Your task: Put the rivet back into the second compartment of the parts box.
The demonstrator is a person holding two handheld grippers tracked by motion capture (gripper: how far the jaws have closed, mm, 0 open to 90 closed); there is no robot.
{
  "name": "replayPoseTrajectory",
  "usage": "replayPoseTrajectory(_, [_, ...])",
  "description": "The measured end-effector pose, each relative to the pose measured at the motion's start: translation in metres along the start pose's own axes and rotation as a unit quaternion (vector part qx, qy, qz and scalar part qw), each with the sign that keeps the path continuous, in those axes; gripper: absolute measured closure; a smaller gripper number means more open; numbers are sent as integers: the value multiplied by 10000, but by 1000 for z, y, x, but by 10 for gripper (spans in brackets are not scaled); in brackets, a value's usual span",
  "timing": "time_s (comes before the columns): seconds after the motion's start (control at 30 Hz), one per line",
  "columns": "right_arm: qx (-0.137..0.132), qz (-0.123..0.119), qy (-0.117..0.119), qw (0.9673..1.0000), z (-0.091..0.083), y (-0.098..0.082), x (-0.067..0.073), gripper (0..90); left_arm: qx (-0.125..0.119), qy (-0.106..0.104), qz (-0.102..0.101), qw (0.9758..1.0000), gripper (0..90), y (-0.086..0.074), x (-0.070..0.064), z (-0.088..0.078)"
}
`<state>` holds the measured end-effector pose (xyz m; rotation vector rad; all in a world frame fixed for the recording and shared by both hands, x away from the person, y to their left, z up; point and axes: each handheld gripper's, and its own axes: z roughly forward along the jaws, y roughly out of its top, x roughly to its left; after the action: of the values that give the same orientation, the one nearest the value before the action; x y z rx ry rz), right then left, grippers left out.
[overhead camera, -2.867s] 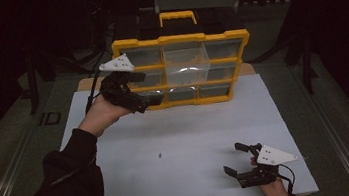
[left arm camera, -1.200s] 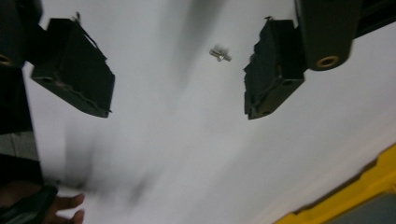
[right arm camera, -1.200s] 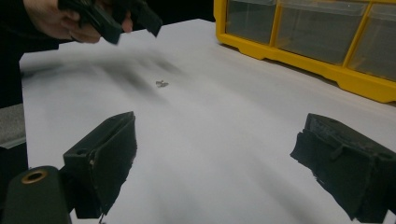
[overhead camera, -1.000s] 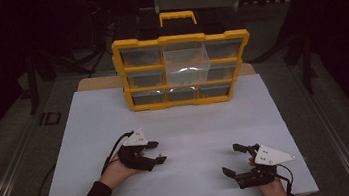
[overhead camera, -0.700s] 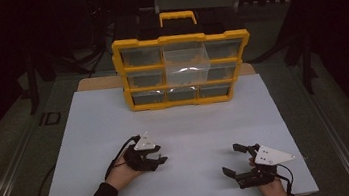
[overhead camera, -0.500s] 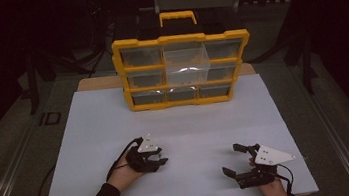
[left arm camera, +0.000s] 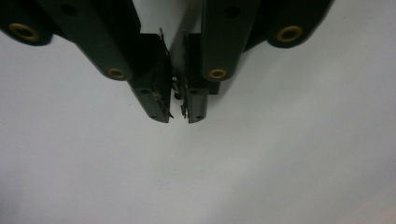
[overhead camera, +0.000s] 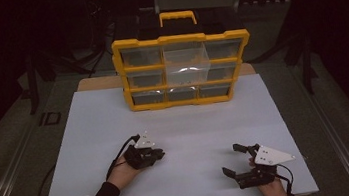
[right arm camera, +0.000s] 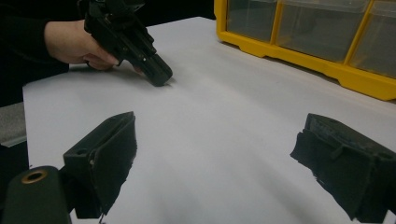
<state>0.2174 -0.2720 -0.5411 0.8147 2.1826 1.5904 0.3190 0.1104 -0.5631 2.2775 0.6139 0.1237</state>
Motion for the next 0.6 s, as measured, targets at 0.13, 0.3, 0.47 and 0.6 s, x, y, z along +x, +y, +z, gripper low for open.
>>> replayPoseTrajectory(0.13, [-9,2,-13,10000,0,0,-1,110,-17,-87,-21,10000,852,1,2,-3])
replayPoseTrajectory(0.3, [-4,3,-6,10000,0,0,0,110,-84,-212,32,9997,855,9,5,-15])
replayPoseTrajectory(0.47, [-10,2,-11,10000,0,0,-1,110,-259,-285,68,9992,856,23,7,-34])
replayPoseTrajectory(0.6, [-17,-8,-14,10000,-1,0,0,110,-424,-284,118,9986,856,36,10,-53])
